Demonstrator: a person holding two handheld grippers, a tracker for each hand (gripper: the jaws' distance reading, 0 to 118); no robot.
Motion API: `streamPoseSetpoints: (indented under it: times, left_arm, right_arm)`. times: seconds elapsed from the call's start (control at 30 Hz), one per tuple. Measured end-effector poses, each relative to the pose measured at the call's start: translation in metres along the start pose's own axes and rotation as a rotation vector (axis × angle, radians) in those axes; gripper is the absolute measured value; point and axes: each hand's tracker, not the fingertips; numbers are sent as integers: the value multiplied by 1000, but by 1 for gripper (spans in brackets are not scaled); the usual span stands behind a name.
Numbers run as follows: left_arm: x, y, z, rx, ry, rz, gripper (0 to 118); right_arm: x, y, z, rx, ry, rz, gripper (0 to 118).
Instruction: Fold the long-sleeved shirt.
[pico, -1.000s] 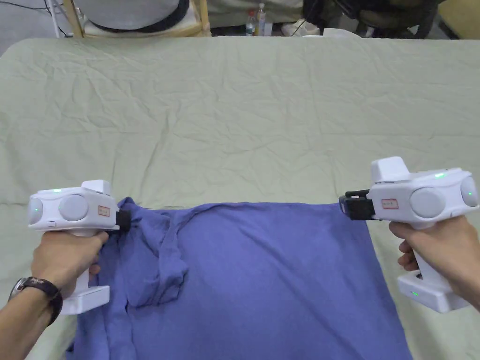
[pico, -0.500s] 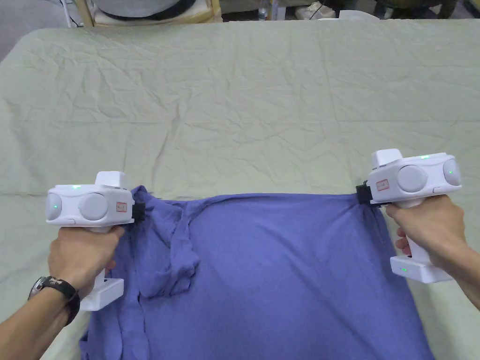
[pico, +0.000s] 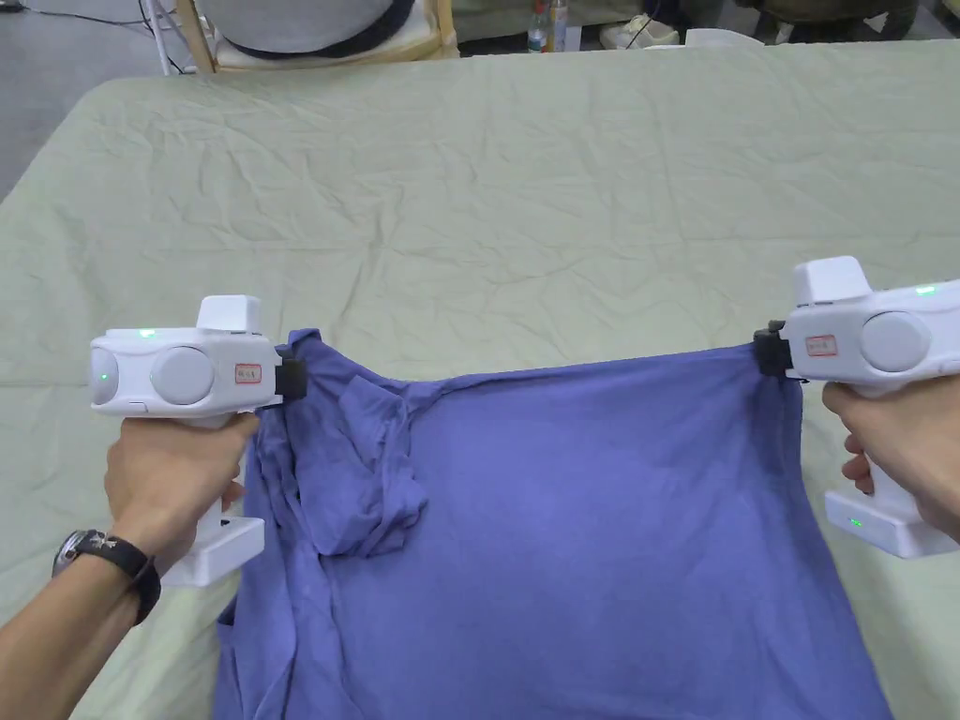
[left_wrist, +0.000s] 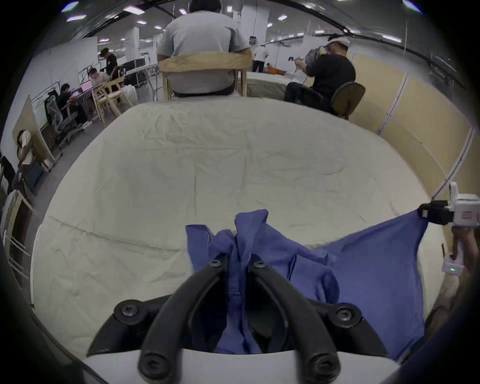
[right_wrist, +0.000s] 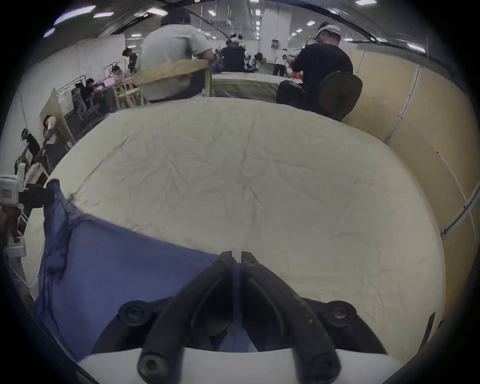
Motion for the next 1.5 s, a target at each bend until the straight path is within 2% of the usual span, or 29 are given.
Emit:
streamPoseSetpoints:
  times: [0.13, 0.33, 0.57, 0.6, 0.9, 1.23, 1.3, 1.33, 1.37, 1.4, 1.47, 1.5]
  left_arm:
    - [0, -24, 50, 67, -11, 11, 12]
    - [14, -89, 125, 139, -29, -32, 12]
    - [16, -192, 175, 134, -58, 39, 12]
    - [15, -205, 179, 133, -56, 78, 12]
    - [-3, -275, 182, 71, -69, 135, 12]
    - [0, -278, 172, 1, -38, 52, 13]
    - [0, -277, 170, -29, -16, 34, 33]
    - [5, -278, 172, -63, 4, 28, 45]
    - [5, -278, 172, -85, 18, 32, 52]
    - [3, -278, 177, -79, 26, 33, 53]
    - [-1, -279, 190, -54, 36, 44, 53]
    - [-2, -276, 198, -36, 41, 72, 53]
  right_arm:
    - [3, -36, 45, 33, 28, -34, 7]
    - [-9, -107, 114, 58, 27, -4, 7]
    - [-17, -195, 149, -24, 57, -41, 7]
    - [-19, -205, 152, -29, 60, -45, 7]
    - [-28, -252, 167, -93, 61, -31, 7]
    - [-24, -262, 148, -159, 44, -15, 8]
    - [-19, -264, 142, -165, 47, -9, 16]
    - [-19, -265, 142, -166, 43, -4, 26]
    - [-19, -265, 142, -168, 29, 3, 42]
    - [-17, -266, 144, -186, -9, 9, 50]
    - [-13, -266, 149, -189, -60, 14, 50]
    - [-11, -264, 155, -174, -50, 1, 50]
